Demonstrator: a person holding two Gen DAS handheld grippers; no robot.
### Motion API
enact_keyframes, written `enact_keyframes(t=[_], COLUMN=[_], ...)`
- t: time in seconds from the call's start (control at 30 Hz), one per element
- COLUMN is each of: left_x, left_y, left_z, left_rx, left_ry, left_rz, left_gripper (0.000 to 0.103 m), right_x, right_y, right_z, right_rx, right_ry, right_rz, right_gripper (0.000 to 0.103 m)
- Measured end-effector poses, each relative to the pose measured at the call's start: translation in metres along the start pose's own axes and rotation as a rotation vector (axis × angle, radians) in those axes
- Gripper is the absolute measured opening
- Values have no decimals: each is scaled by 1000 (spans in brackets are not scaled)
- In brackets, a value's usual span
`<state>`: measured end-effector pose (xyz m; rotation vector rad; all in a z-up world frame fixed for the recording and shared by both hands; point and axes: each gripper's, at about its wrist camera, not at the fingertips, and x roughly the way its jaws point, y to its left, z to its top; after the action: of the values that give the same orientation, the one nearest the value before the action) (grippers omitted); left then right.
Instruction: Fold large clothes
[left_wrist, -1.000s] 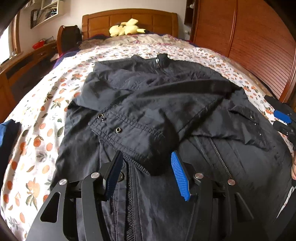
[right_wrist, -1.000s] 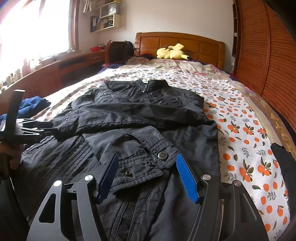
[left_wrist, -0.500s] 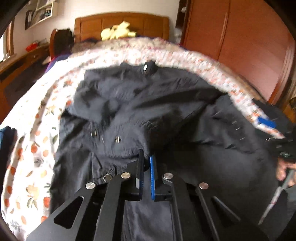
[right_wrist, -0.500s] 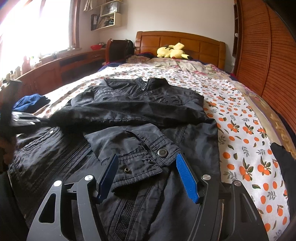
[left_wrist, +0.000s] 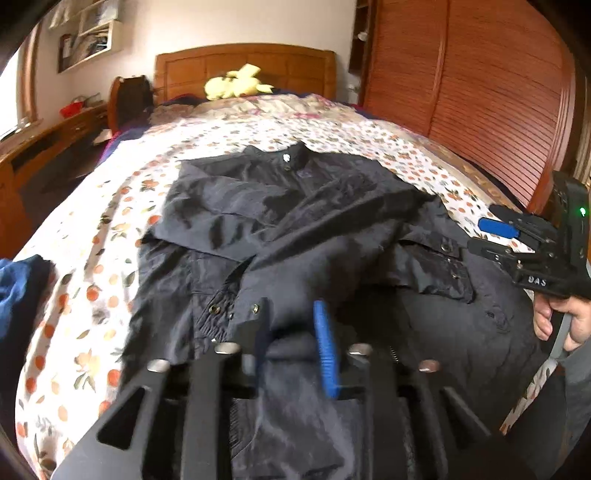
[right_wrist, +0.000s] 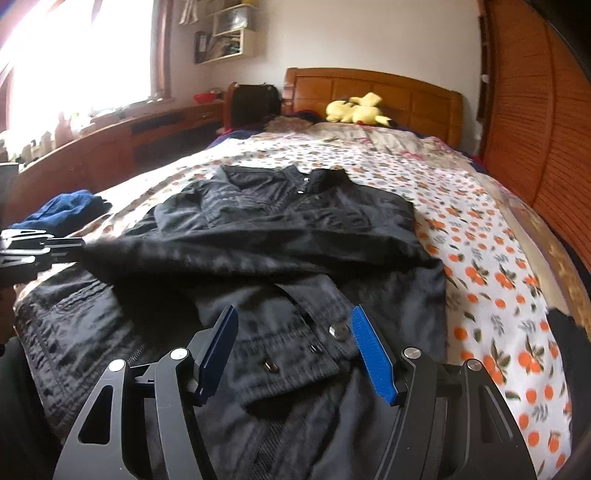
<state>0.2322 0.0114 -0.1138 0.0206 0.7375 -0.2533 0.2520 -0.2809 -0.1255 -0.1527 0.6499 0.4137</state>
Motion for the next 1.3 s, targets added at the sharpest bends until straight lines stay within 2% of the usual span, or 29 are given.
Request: enact_keyframes(t=[0.07,0.1,0.17,0.33,0.53,0.67,0.73,0.8,1.0,1.17,1.3], left_x=[-4,-8,-15,-33,-54,-64,-67,-69,-68,-66,-63], left_y=[6,10,15,31,46,55,60,66,73,77,80], left_z=[-3,-6,-8,-15,-22,-27,-31,-35,-49,-62,-74], left_rx=[-15,-23,-30,-56,-39,-19,-13,-16,-18,-31,-41], left_ry=[-6,-16,-32,-62,-92,-107,-112,-109,-95,-76,-51], left_rz=[24,41,64,106,131,139,139,132,122,115,109], left_gripper=[59,64,81,94,98,98,99,99,99,99,99], right_x=[10,16,27,72,119,136,144,144,121,69,20], right_y=[7,11,19,34,49,64,72,78,82,74,55], right_z=[14,24,37,56,56,42,33,27,23,10,-14], right_rx=[-31,-49,-70,-88,-82,-85,-99,-109,-89,-69,-40], right_ry=[8,10,15,78,181,257,293,291,254,194,168], right_rz=[17,27,44,73,69,76,53,33,27,41,23], right_gripper=[60,59,59,53,52,51,52,52,51,51,52])
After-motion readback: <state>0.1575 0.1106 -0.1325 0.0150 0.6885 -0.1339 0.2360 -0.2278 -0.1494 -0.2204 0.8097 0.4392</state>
